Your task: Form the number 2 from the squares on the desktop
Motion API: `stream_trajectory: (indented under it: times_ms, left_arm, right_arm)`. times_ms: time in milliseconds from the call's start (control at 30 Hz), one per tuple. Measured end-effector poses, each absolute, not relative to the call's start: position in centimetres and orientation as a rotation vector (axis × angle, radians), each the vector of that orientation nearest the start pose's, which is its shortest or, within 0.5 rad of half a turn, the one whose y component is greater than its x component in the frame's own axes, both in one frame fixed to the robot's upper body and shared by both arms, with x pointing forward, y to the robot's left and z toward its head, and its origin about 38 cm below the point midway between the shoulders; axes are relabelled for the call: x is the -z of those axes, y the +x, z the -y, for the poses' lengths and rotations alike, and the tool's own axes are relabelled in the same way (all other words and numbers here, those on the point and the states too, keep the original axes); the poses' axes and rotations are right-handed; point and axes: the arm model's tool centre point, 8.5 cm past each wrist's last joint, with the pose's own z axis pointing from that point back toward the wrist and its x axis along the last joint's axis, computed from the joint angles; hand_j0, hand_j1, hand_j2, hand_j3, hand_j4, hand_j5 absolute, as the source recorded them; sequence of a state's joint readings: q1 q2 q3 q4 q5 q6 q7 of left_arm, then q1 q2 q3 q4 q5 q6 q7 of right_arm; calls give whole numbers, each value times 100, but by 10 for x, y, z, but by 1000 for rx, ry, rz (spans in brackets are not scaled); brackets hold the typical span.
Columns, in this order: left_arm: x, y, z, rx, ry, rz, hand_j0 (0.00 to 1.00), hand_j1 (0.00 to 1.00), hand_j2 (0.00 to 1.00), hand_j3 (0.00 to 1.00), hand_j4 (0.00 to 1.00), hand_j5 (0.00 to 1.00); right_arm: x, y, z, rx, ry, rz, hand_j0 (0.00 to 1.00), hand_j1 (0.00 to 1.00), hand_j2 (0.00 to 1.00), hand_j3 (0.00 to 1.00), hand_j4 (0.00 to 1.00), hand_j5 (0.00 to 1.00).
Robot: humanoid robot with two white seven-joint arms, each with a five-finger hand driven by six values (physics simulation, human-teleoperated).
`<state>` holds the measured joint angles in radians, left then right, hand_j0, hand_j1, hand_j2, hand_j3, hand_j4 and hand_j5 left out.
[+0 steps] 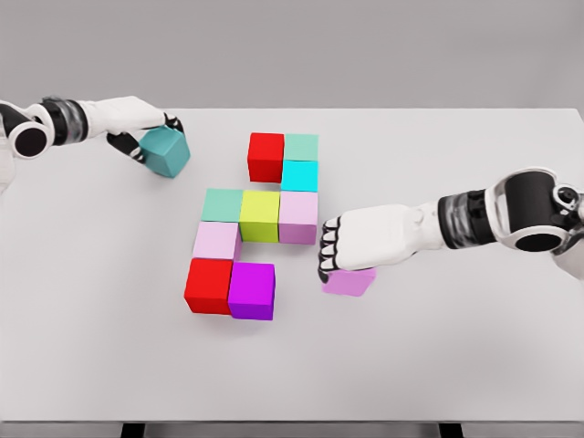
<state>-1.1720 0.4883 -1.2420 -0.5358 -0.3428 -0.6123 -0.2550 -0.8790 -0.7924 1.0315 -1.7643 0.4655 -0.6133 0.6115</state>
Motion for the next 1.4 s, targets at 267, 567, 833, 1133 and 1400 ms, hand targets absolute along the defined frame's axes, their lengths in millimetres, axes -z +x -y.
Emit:
stream_trajectory:
  times_ms: [267,567,833,1133,1400]
  left_arm:
    - [-188,571,-298,1924,545,1155,66,66,66,66,66,66]
    - [-186,574,-289,1901,535,1168,66,66,66,66,66,66]
    - [-188,580,-280,1872,533,1185,66,66,66,66,66,66]
    - [-187,582,-276,1842,524,1193,66,66,66,66,66,66]
    - [-186,584,-265,1830,498,1200,66,66,66,66,66,66]
  right_arm:
    - [-218,372,163,2851,189,-1468,57,57,57,57,57,57]
    - [-215,369,159,2845,169,-1477,69,69,69,69,69,69]
    - [-212,367,160,2850,153,-1481,89,89,89,89,89,89]
    - [-212,368,162,2855,156,-1484,93,93,93,93,93,93]
    - [-233,375,191,2891,189,-1574,98,98,98,98,98,98]
